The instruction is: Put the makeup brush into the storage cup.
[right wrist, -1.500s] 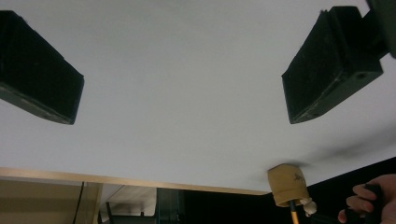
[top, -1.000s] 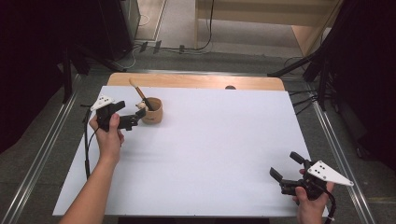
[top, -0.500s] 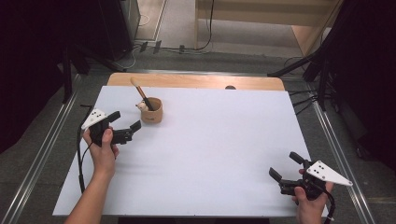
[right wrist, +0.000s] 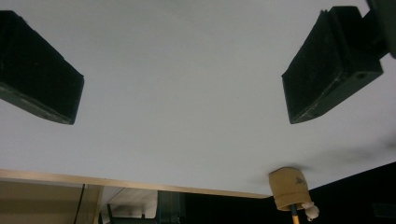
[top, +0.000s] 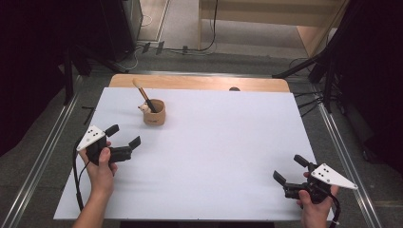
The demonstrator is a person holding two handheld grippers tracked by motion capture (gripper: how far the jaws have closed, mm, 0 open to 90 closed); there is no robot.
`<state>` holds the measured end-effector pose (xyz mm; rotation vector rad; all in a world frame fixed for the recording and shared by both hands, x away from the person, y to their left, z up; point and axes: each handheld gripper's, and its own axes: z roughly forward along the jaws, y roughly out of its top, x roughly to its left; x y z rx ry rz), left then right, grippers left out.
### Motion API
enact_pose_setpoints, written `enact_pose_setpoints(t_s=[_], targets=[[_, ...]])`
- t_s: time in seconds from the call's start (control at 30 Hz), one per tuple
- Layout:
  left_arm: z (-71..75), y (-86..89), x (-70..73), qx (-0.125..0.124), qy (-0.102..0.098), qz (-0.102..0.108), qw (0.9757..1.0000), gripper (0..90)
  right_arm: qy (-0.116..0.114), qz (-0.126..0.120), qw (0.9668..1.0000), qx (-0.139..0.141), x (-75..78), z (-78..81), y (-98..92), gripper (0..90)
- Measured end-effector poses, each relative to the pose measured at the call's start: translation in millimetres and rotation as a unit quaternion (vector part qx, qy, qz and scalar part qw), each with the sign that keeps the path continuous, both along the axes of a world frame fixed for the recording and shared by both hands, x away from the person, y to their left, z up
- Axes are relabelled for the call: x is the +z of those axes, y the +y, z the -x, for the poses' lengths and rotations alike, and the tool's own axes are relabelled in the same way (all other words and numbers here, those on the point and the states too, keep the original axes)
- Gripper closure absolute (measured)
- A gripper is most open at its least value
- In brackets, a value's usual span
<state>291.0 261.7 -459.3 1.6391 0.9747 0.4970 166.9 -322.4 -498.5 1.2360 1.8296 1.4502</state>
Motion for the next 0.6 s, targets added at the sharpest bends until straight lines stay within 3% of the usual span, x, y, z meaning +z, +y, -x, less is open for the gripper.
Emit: enact_pose_setpoints(t_s=[0.13,0.37,0.6], targets=[[8.2,2.1,-1.5,-0.001,-0.007,-0.008,0.9999,0.0,0.001,-0.001,1.0,-0.004,0.1,0.0,0.5,0.0],[25.7,8.3,-4.7,0.004,-0.012,0.003,0.9999,0.0,0.0,0.0,1.0,-0.003,0.7,0.4,0.7,0.0],[43.9,15.1,-8.1,0.009,-0.02,-0.006,0.9997,0.0,0.0,0.002,1.0,-0.003,0.2,0.1,1.7,0.0]])
